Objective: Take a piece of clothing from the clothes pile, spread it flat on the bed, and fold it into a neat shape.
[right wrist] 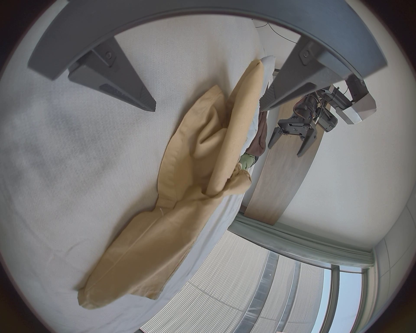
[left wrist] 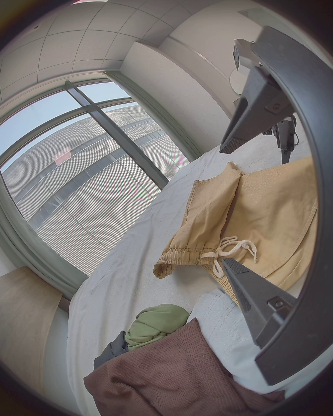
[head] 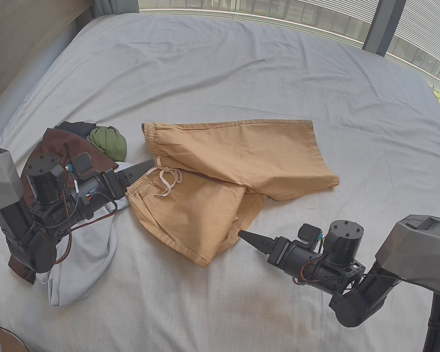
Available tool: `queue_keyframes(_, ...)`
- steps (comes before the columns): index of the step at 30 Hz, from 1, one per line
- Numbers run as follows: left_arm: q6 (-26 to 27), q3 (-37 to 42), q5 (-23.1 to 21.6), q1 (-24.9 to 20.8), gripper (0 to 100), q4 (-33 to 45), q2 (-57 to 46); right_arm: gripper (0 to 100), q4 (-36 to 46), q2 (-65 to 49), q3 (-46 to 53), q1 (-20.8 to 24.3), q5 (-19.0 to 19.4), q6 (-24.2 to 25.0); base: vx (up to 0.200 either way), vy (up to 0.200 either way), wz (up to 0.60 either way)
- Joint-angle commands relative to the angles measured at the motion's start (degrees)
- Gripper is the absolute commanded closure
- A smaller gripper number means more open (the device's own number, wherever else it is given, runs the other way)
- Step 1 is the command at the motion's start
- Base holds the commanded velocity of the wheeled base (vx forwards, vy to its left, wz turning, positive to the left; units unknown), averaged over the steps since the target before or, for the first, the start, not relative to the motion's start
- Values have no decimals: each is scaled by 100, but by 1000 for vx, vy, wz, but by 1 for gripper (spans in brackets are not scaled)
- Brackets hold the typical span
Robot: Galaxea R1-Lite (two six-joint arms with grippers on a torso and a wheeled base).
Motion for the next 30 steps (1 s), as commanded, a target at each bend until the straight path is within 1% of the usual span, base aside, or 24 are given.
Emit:
queue_keyframes(1, -3, -13, 3, -7, 0, 1, 31, 0, -2, 262, -126, 75, -3, -18, 0, 0, 0)
queue_keyframes(7, -3, -13, -5, -25, 0, 1, 31, 0, 7, 464, -433, 136, -3, -26, 0, 0, 0)
queue_keyframes(22, -3, -22, 21, -95, 0, 1, 48, 0, 42, 649, -688, 180, -12, -79, 0, 0, 0)
queue_keyframes(23, -3, -22, 21, -95, 0, 1, 48, 100, 42, 649, -723, 189, -12, -79, 0, 0, 0)
queue_keyframes(30, 6, -13, 21, -104, 0, 1, 48, 100, 103, 693, -996, 207, -12, -88, 0, 0, 0)
